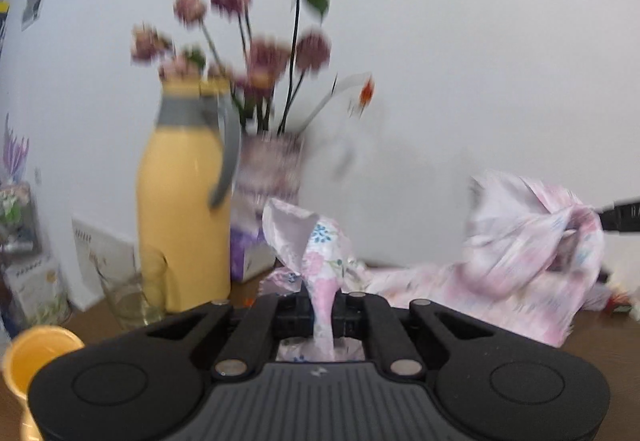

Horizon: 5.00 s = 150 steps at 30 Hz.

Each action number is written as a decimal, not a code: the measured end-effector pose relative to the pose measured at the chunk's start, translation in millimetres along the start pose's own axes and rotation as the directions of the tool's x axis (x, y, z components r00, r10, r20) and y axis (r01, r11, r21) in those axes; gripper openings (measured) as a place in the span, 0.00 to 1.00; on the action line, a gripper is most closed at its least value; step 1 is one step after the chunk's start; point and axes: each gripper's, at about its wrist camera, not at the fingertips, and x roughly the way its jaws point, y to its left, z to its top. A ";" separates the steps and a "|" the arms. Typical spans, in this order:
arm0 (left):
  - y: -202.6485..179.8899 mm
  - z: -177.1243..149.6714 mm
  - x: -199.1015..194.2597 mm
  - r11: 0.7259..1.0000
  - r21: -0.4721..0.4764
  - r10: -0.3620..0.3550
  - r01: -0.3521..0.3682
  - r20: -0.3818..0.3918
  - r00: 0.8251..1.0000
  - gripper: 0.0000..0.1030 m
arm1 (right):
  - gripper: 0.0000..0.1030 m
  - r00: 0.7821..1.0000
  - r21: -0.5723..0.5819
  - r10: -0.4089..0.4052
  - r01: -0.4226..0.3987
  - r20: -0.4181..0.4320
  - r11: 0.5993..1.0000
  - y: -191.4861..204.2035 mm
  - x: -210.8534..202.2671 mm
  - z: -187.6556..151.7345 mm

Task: Fold clothes
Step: 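Grasp the pink floral dress with both grippers and pull it forward, then lift the dress with both grippers and shake it out over the table, then lay the dress flat with the left gripper while the right gripper spreads the sleeve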

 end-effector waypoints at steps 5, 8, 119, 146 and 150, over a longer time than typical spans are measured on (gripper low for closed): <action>-17.4 -25.4 -63.0 0.993 0.025 -0.112 0.112 -0.026 0.993 0.04 | 0.04 1.000 0.038 -0.010 0.011 -0.021 0.999 -18.3 -83.9 -43.7; -38.6 -74.0 -89.7 0.984 0.039 -0.167 0.174 -0.135 0.977 0.04 | 0.04 0.993 0.048 -0.045 0.050 -0.112 0.998 -19.4 -115.3 -101.2; -134.8 -121.1 -118.1 0.832 0.383 -0.207 0.402 -0.458 0.864 0.81 | 0.78 0.879 0.011 0.089 -0.095 -0.469 0.995 17.7 -158.8 -215.0; -115.6 -148.7 -189.4 0.674 0.405 -0.371 0.618 -0.538 0.757 0.03 | 0.02 0.784 0.267 0.393 -0.296 -0.481 0.917 33.2 -229.0 -254.5; -113.1 -167.7 -199.4 0.696 0.378 -0.345 0.611 -0.570 0.746 0.21 | 0.05 0.761 0.268 0.366 -0.258 -0.536 0.928 31.8 -249.3 -289.4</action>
